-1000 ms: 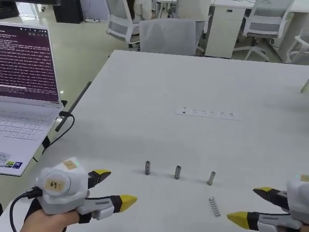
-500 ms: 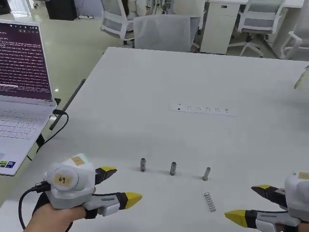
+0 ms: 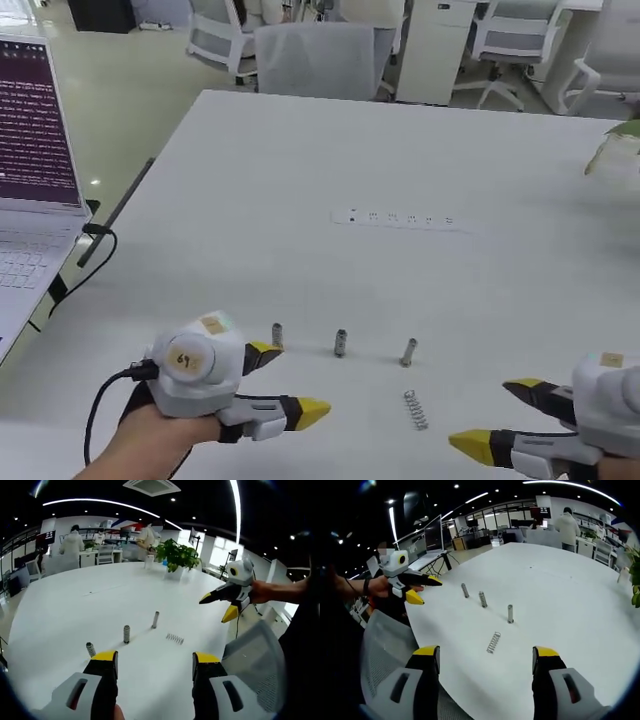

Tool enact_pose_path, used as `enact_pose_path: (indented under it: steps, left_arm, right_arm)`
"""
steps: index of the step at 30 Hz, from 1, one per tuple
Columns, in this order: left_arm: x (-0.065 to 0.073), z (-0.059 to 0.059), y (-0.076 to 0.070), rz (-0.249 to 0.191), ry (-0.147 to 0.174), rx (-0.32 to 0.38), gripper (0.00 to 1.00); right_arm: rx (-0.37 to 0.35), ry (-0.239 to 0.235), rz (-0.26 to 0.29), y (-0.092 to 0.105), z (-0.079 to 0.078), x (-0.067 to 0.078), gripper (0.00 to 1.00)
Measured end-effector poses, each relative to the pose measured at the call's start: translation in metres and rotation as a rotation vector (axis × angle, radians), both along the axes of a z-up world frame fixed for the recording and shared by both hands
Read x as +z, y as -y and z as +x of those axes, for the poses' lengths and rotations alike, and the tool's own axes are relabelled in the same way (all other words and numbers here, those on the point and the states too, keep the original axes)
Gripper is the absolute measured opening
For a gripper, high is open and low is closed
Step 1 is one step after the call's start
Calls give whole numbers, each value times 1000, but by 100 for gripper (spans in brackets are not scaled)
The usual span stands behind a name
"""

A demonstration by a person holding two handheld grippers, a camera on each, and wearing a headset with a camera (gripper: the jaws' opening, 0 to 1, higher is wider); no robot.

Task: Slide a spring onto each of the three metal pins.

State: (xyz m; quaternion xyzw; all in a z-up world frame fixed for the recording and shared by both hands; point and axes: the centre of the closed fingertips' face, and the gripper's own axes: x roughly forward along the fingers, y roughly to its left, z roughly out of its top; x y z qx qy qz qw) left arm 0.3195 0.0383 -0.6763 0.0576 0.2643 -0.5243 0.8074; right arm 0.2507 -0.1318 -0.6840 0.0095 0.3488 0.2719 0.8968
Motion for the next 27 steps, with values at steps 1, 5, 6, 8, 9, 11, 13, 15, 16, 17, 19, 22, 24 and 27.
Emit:
enact_pose_path:
  steps: [1, 5, 6, 8, 9, 11, 13, 15, 16, 17, 19, 22, 24, 27]
  left_arm:
    - [-1, -1, 4, 2, -1, -7, 55]
    - [-7, -5, 25, -1, -16, -46, 55]
    - [-8, -6, 28, -1, -19, -52, 55]
    - [-12, -8, 36, 3, -24, -68, 55]
    - [-14, -9, 40, 5, -28, -76, 55]
    - [-17, -10, 46, 10, -35, -91, 55]
    - [-21, -13, 52, 26, -32, -121, 55]
    - [-22, -15, 59, 26, -41, -141, 55]
    - [-24, -15, 62, 27, -43, -146, 54]
    - [-25, -16, 66, 31, -46, -158, 54]
    - [-29, -19, 73, 38, -50, -179, 54]
    - [-32, -22, 82, 38, -61, -195, 54]
    - [-38, -22, 88, 42, -73, -202, 53]
    - [-45, -25, 98, 52, -89, -217, 53]
  right_arm:
    - [-2, -1, 1, 0, -1, 0, 74]
    - [-9, -3, 1, 1, -6, 0, 75]
    - [-12, -3, 3, 3, -7, 0, 75]
    - [-19, -4, 5, 4, -8, 0, 74]
    - [-20, -4, 5, 4, -8, 0, 74]
    - [-26, -4, 7, 6, -9, 0, 74]
    - [-31, -3, 10, 6, -10, 1, 74]
    - [-36, -4, 11, 8, -10, 1, 74]
    - [-38, -4, 12, 9, -10, 1, 74]
    - [-41, -4, 15, 9, -10, 1, 74]
    - [-43, -5, 16, 9, -11, 1, 74]
    - [-46, -6, 17, 10, -12, 0, 74]
    - [-51, -7, 16, 11, -14, 0, 74]
    - [-58, -10, 18, 12, -15, 0, 73]
